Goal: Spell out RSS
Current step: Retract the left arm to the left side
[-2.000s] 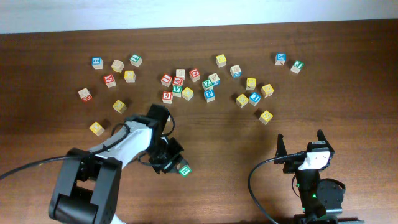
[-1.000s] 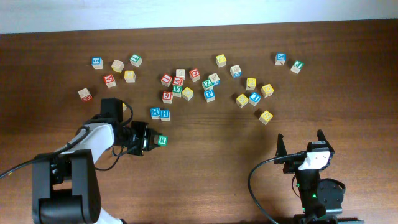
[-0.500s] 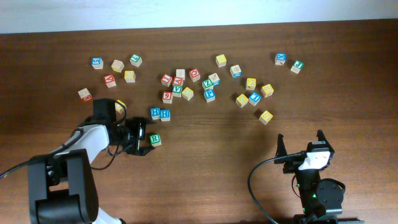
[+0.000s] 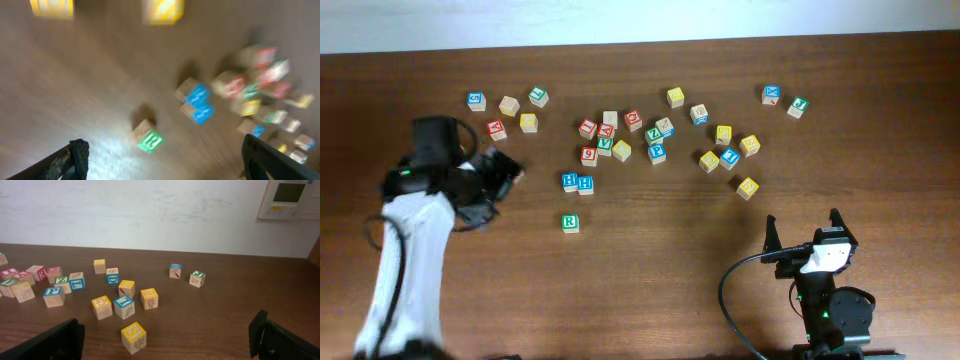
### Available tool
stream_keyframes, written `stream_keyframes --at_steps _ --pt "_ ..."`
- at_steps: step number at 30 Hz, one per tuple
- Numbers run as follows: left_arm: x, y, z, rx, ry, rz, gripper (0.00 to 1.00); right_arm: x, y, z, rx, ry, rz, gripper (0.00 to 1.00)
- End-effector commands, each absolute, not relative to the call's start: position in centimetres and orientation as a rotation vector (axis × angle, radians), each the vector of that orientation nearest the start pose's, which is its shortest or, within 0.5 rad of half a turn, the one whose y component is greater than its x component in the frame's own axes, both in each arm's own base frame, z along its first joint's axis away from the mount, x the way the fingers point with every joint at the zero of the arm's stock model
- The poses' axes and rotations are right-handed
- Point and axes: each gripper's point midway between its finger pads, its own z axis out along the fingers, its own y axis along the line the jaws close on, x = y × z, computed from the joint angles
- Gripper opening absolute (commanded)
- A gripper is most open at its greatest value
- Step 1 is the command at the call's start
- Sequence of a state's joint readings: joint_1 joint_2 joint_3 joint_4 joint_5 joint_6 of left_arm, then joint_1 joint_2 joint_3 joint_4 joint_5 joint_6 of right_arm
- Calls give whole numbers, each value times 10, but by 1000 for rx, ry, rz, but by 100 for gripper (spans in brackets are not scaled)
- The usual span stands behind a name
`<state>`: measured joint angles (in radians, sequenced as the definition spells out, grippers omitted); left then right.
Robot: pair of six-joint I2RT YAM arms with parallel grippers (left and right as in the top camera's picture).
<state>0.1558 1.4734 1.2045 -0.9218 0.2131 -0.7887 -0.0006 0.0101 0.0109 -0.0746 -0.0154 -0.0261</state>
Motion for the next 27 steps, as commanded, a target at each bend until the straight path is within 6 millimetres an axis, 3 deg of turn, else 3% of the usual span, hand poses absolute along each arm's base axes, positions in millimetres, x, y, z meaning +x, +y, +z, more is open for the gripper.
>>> stream_keyframes --at_steps 1,2,4,6,8,11,16,18,21,23,25,27 --pt "340 76 230 -963 2305 -31 84 246 0 156 -20 1648 -13 98" --pt "334 87 240 -976 2258 54 100 246 0 156 -20 1648 -14 98" --pt "324 102 246 -1015 2217 155 99 246 0 156 -20 1648 -14 98" --pt "315 109 234 -1206 2196 64 99 246 0 156 -20 1648 -14 98" --pt "311 117 227 -1285 2189 -3 99 246 0 156 -20 1648 -13 98" --pt "299 117 217 -1389 2226 -178 99 246 0 156 -20 1648 -14 98" --pt "250 107 195 -1547 2383 -119 99 246 -4 156 -4 1648 -32 98" --pt "243 104 193 -1564 2408 -114 99 245 20 160 -21 1632 168 98" --pt "242 103 193 -1567 2414 -113 99 217 96 165 -66 1675 852 98" --pt "242 103 193 -1568 2413 -113 99 206 111 168 -73 1691 1016 98" --pt "242 103 193 -1568 2413 -113 99 206 110 182 -28 1648 1069 98" --pt "242 103 193 -1568 2414 -112 99 192 115 238 -150 1417 1096 98"
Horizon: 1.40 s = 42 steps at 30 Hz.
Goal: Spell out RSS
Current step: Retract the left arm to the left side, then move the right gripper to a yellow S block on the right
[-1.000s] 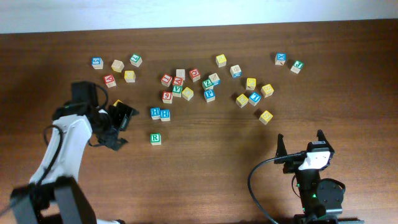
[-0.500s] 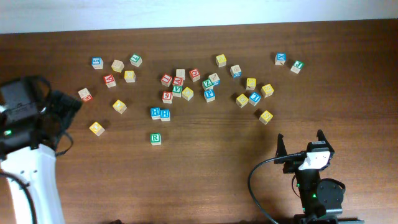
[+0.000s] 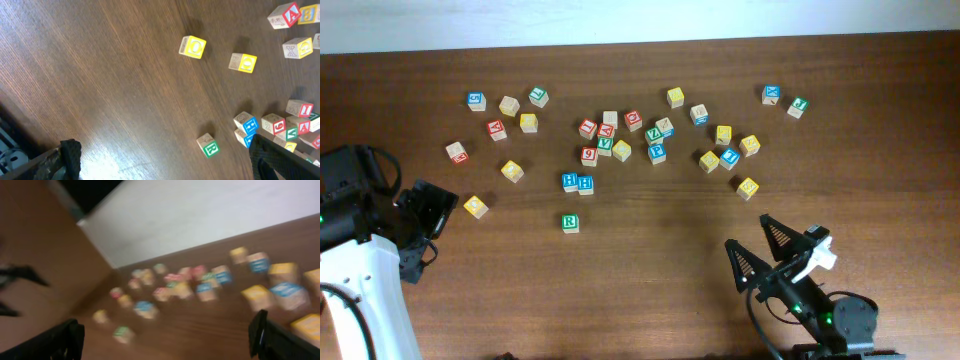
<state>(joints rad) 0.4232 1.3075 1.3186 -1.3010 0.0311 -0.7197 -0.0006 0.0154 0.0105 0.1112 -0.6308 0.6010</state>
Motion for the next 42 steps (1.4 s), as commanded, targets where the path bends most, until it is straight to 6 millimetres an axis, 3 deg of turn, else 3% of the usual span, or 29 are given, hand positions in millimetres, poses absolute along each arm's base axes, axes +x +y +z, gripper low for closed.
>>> stream_keyframes --at_steps 1,3,6,8,11,14,17,19,21,24,26,28,29,31,33,37,39,42 --pt "242 103 193 -1568 2414 -112 99 184 113 263 -209 1297 1060 98" --pt "242 103 193 -1568 2413 -113 99 172 103 308 -213 1136 988 98" --pt "242 103 193 -1568 2413 -113 99 161 95 355 -257 1061 813 98" --pt "242 103 193 -1567 2414 -113 99 172 89 371 -293 1157 614 98" --pt "242 103 193 -1568 2413 -113 99 203 64 373 -202 1433 408 98" --pt "242 103 193 -1568 2413 -113 99 235 40 344 -16 1855 334 98" --pt "242 103 193 -1568 2414 -113 99 257 45 315 32 2215 392 98" --pt "242 103 193 -1568 2413 -113 99 276 71 313 -26 2307 584 98" --pt "242 103 193 -1568 2413 -113 99 286 113 307 -121 2371 959 98" --pt "242 103 193 -1568 2414 -112 99 319 114 260 -50 2510 1024 98" --pt "242 103 193 -1568 2414 -112 99 336 111 215 72 2653 1037 98" --pt "242 103 193 -1568 2414 -112 99 344 88 163 408 2840 860 98" --pt "242 103 193 -1568 2414 -112 99 345 66 132 624 2925 667 98" --pt "242 103 193 -1568 2413 -113 99 347 48 96 725 3001 487 99" --pt "242 103 193 -1568 2414 -112 99 349 44 78 743 3036 432 100" --pt "242 103 193 -1568 2414 -112 99 350 28 40 760 3101 246 93" --pt "242 103 193 -1568 2414 -112 99 349 33 29 750 3132 237 94" --pt "242 103 193 -1568 2414 -112 99 354 41 19 709 3138 229 86"
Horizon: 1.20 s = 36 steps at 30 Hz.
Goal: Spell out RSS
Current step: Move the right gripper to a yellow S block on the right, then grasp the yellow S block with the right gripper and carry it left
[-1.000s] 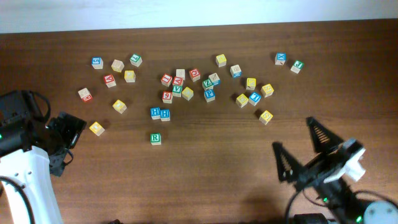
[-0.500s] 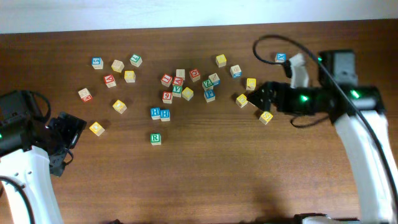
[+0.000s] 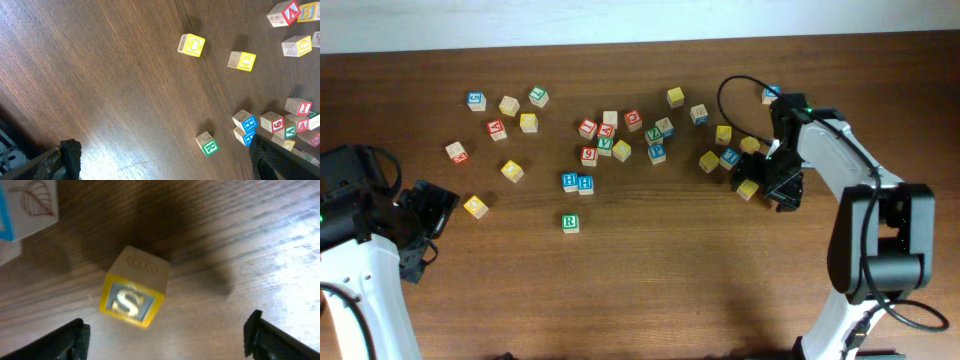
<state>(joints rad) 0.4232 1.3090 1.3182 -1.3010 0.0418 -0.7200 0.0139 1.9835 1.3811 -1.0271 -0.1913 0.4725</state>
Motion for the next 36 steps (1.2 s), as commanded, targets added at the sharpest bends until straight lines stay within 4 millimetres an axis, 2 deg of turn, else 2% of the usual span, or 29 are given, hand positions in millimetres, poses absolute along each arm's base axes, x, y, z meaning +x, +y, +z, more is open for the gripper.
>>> stream_keyframes --at_steps 1,3,4,6,10,14,17,20,26,32,36 --pt "242 103 193 -1567 2414 -113 99 357 40 18 695 3124 207 79" --pt "242 103 193 -1568 2414 -112 99 364 40 17 682 3098 203 68" --pt "242 103 193 -1568 2413 -113 99 366 39 17 682 3087 194 66" --pt "242 103 193 -1568 2413 -113 99 369 31 17 749 3056 129 66" --pt "242 103 193 -1568 2414 -112 99 369 30 16 874 3021 121 66" --pt "242 103 193 -1568 2413 -113 99 370 36 16 851 3026 127 56" --pt "242 103 193 -1568 2413 -113 99 370 44 16 815 3029 125 56" --pt "242 103 193 -1568 2414 -112 99 370 51 16 786 3038 123 51" --pt "242 103 193 -1568 2414 -112 99 371 36 16 774 3011 -7 50" --pt "242 103 193 -1568 2413 -113 99 373 37 16 773 3005 3 50" --pt "242 103 193 -1568 2413 -113 99 372 42 16 774 3015 41 44"
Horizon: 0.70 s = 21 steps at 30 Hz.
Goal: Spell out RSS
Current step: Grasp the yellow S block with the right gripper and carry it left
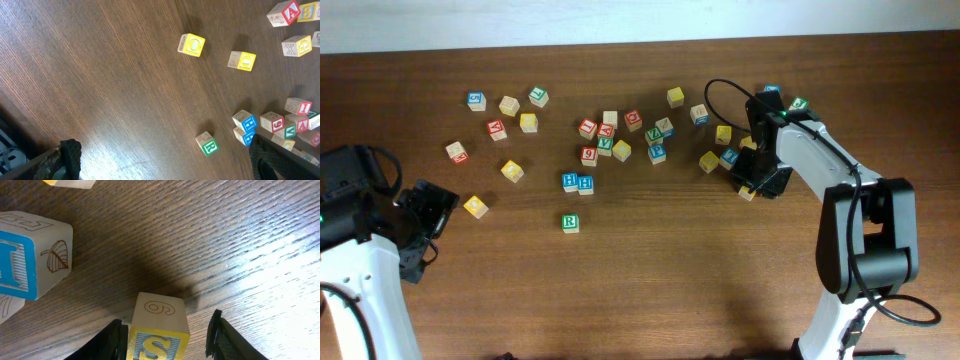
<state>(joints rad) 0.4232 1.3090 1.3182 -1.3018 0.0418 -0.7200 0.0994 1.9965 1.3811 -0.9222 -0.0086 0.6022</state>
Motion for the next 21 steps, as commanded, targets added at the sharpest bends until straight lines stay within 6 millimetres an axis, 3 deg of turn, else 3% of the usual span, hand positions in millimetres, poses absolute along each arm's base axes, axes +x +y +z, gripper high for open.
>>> stream_keyframes --at_steps 1,8,12,16,19,21 --pt "242 103 193 -1567 2414 -113 99 373 41 16 774 3013 41 42" --pt "242 103 193 -1568 2414 -112 99 372 44 16 731 3029 57 31" --pt "242 103 193 -1568 2414 -113 99 372 44 16 722 3031 56 29" --pt "242 103 193 -1568 2413 -113 99 373 56 18 525 3074 162 26" --pt "242 103 193 -1568 2414 -112 99 372 67 31 478 3071 268 25" --pt "242 103 193 -1568 2413 -113 99 372 78 50 451 3039 360 25"
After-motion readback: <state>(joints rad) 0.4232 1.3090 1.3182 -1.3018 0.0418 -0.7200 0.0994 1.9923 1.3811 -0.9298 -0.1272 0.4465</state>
